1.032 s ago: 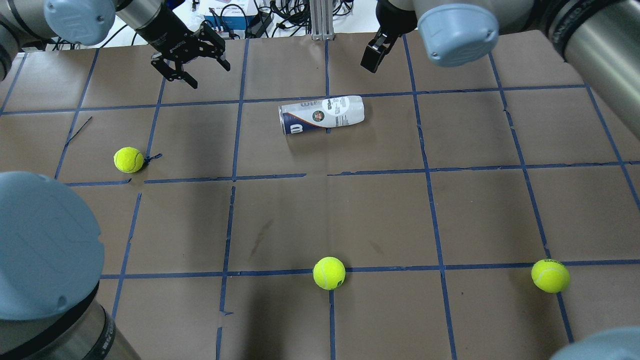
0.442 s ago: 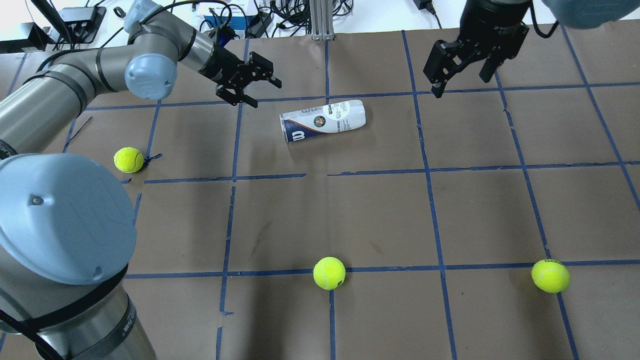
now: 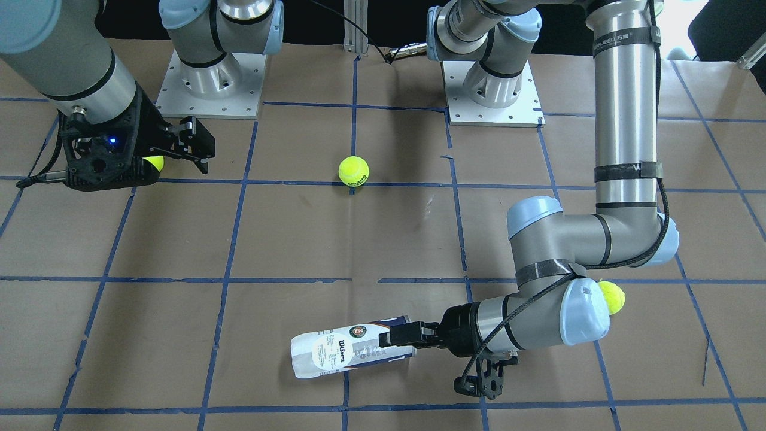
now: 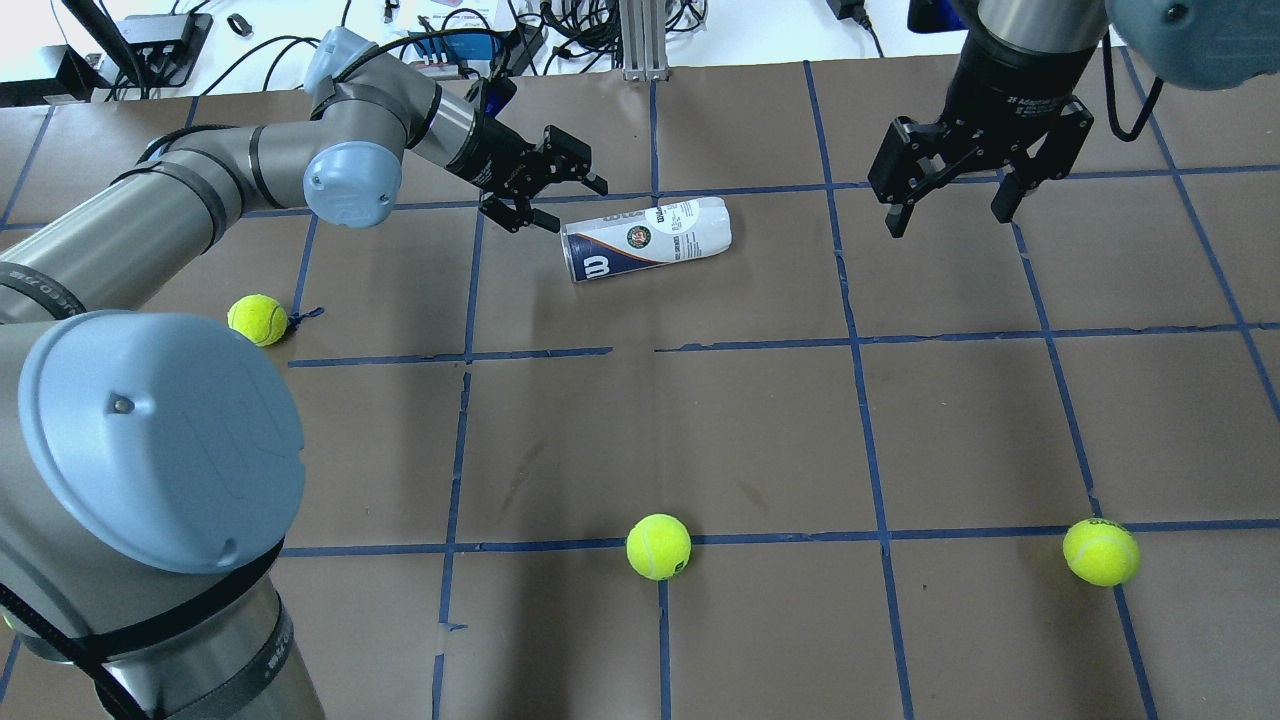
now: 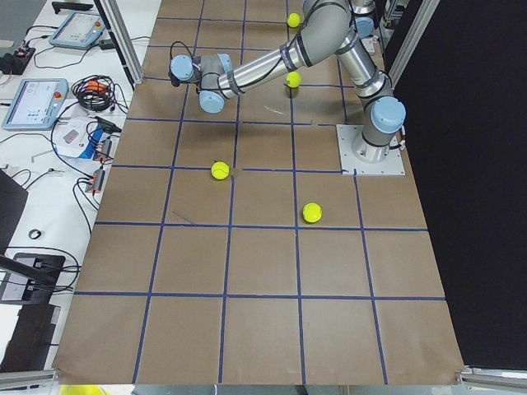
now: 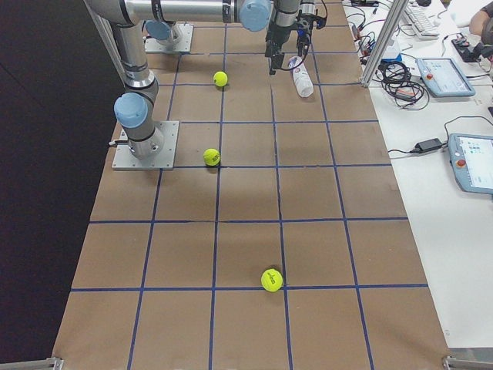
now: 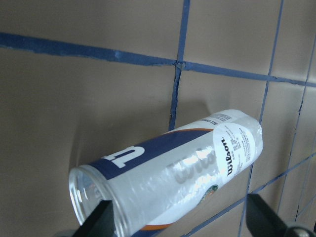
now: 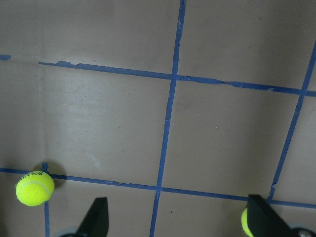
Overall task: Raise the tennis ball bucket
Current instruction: 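Grasp the can's closed end with the left gripper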
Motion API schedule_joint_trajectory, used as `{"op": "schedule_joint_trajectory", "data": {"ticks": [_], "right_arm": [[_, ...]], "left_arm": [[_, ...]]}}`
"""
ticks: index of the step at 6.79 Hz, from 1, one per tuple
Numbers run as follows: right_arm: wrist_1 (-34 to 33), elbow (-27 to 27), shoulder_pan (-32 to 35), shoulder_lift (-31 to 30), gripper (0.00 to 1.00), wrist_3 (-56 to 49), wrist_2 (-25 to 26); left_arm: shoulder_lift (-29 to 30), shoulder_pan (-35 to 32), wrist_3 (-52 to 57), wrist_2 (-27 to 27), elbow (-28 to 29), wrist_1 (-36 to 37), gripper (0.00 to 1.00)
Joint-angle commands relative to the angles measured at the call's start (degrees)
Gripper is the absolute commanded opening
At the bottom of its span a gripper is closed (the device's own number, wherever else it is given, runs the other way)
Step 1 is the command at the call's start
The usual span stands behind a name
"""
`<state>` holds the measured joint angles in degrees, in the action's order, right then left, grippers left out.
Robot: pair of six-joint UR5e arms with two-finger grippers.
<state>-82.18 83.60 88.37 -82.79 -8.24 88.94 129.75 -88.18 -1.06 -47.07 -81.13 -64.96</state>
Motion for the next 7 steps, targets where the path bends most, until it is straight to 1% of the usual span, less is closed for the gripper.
{"op": "schedule_joint_trajectory", "data": {"ticks": [1,2,3,4,5,6,7], "right_arm": [[-0.6,0.3,0.0,-0.2,1.00,1.7,0.1],[-1.0,0.2,-0.1,-0.2,1.00,2.3,-0.3],[-1.0,0.2,0.0,-0.2,1.00,6.2,-0.3],[-1.0,0.4,0.0,-0.1,1.00,6.9,-0.2],[-1.0,0.4,0.0,-0.1,1.00,7.0,-0.2],[-0.9,0.4,-0.1,-0.1,1.00,7.1,-0.3],[-1.1,0.4,0.0,-0.1,1.00,7.1,-0.4]], "left_arm": [[0.4,-0.1,0.2,-0.2,-0.3,0.6,0.95],[0.9,-0.2,-0.1,-0.1,-0.5,0.7,0.95],[1.1,-0.2,-0.1,0.5,-0.5,0.9,0.85],[1.2,-0.3,-0.4,2.7,-1.7,0.8,0.69],[0.7,-0.3,-0.7,4.9,-3.1,0.9,0.49],[0.7,-0.3,-0.9,4.9,-3.4,0.7,0.16],[-0.4,-0.8,-3.2,5.1,-3.3,0.8,0.05]]}}
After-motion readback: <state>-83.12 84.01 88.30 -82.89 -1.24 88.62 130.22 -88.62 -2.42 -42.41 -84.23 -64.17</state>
